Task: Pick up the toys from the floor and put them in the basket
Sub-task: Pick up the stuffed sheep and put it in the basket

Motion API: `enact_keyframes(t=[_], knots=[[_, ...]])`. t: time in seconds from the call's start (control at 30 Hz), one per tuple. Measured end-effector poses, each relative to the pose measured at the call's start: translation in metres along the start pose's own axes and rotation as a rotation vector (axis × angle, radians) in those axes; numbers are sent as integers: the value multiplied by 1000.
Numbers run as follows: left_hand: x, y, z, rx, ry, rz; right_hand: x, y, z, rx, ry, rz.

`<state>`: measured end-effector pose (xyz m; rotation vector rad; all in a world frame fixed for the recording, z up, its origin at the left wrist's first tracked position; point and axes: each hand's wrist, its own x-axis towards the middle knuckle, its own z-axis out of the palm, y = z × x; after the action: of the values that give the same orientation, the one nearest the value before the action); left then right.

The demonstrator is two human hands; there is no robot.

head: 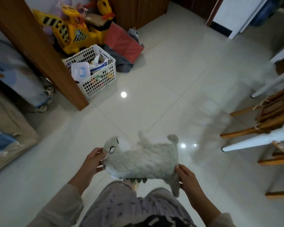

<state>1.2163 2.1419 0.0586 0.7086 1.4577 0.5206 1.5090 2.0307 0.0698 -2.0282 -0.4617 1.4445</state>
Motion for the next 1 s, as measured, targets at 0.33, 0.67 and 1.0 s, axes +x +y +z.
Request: enact_keyframes(t=[0.33, 0.67, 1.0], knots=[[99, 142, 39, 24, -114, 43, 104, -127, -18, 65, 174, -53], [202, 213, 41, -133, 62, -6, 229, -257, 16, -90, 48, -70], [263, 258, 28, -339, 346, -100, 346, -416, 74, -394, -231, -145]])
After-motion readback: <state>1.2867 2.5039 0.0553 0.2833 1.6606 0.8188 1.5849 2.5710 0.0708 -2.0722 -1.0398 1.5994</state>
